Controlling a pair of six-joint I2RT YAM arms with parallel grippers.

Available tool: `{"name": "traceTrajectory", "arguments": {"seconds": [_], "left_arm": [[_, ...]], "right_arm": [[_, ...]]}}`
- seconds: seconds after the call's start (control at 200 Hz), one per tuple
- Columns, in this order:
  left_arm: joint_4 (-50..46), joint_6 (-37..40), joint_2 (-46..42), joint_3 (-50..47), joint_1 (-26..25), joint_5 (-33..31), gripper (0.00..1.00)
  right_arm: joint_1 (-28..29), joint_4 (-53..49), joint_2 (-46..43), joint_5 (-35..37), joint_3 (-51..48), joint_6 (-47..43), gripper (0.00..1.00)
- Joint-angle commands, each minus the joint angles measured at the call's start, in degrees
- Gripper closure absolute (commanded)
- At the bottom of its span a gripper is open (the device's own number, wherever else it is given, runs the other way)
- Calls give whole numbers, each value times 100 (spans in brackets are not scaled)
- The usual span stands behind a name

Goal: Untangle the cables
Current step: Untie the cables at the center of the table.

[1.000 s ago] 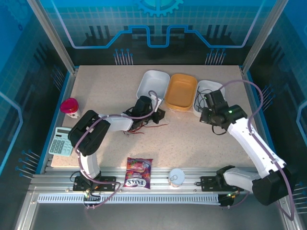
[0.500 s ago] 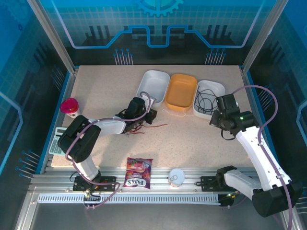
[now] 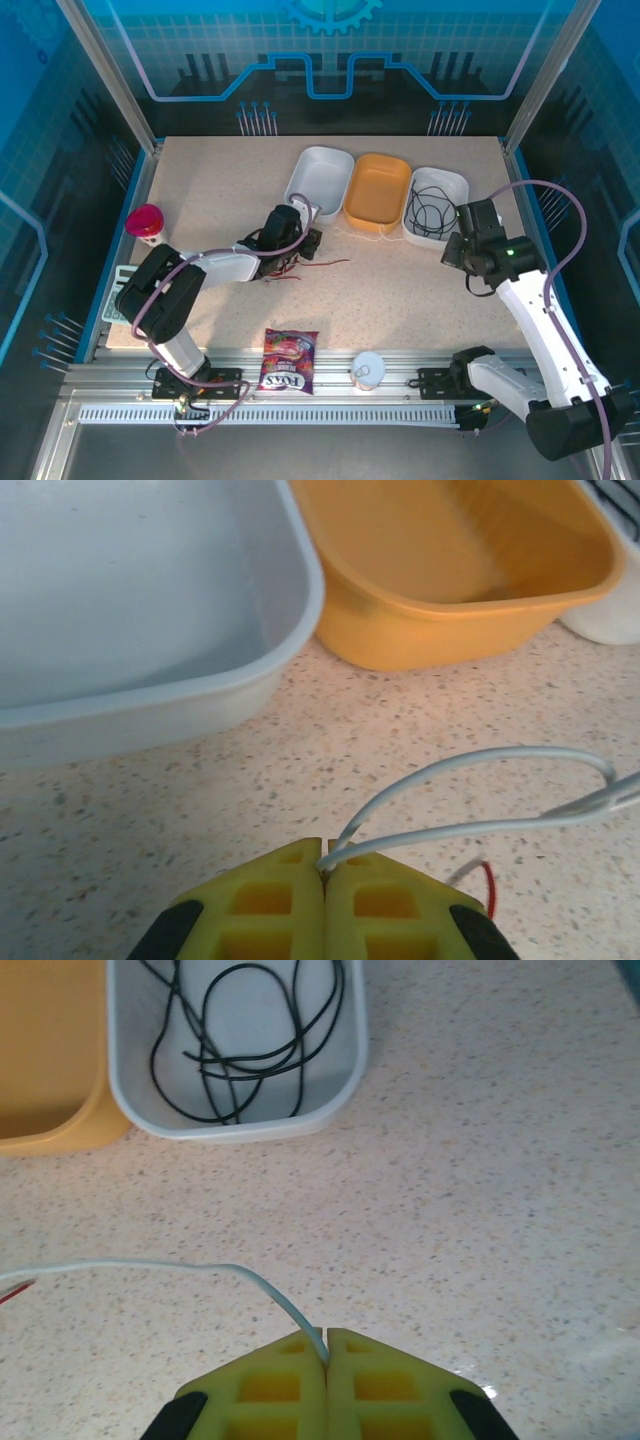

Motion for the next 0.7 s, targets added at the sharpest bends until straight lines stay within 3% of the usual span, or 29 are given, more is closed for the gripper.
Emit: {"name": "traceTrajectory", "arguments": {"seconds": [0.0, 0.205, 0.48, 0.695], "left_arm": [[-278, -100, -238, -108, 105, -774, 100], [-427, -761, -335, -206, 352, -1263, 100], [-554, -947, -490, -227, 550, -1440, 100], [-631, -998, -626, -207, 566, -1186, 100]], "right_arm": [[-227, -474, -288, 532, 323, 19, 98], [-663, -502, -516, 325, 451, -165, 98], [-973, -797, -551, 493, 910, -426, 100], [-967, -644, -369, -561, 1123, -585, 100]]}}
